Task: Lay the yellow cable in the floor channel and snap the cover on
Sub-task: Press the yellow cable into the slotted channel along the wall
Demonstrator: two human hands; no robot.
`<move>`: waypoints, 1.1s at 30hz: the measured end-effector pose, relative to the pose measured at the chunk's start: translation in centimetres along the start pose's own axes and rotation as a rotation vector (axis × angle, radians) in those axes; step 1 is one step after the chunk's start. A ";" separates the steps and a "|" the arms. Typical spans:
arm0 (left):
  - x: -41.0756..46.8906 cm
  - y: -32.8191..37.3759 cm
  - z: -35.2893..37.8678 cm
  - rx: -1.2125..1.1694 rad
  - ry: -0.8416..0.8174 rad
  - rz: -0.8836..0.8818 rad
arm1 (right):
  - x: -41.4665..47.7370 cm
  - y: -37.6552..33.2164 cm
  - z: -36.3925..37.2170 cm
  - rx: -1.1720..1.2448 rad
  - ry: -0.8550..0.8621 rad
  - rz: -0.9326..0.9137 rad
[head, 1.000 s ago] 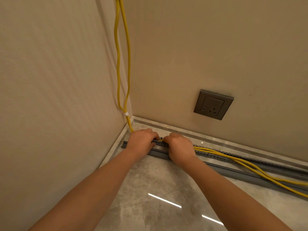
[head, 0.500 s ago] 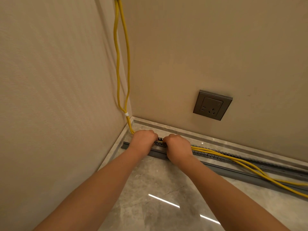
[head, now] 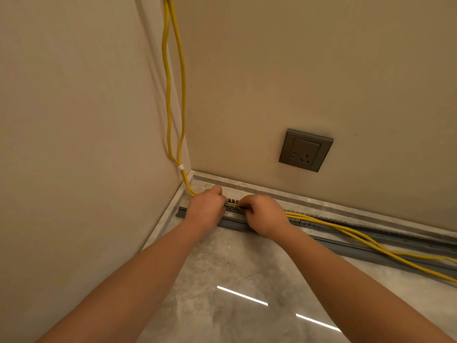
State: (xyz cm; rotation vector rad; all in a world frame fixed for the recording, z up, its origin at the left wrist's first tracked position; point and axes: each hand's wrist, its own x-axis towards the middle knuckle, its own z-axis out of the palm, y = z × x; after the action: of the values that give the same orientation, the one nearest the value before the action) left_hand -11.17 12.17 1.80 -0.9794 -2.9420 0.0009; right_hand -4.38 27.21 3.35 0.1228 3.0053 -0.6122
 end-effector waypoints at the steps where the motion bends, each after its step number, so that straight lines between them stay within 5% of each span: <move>1: -0.1 0.2 -0.3 0.005 0.015 0.011 | -0.4 0.2 -0.4 0.044 0.011 0.010; 11: 0.9 5.7 -2.8 -0.123 0.083 0.122 | -5.1 5.2 -3.2 -0.010 0.193 0.231; 17: 0.8 9.3 -2.4 -0.155 0.037 0.176 | -7.1 8.1 -3.8 -0.128 0.117 0.349; 33: 0.8 13.6 -0.8 -0.163 0.023 0.139 | -7.8 11.7 -4.4 -0.180 0.081 0.339</move>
State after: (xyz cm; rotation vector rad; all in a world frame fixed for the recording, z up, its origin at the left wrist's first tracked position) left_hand -3.65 23.56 2.47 -1.1948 -2.8832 -0.2471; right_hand 4.26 39.14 3.56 0.6430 2.9913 -0.3081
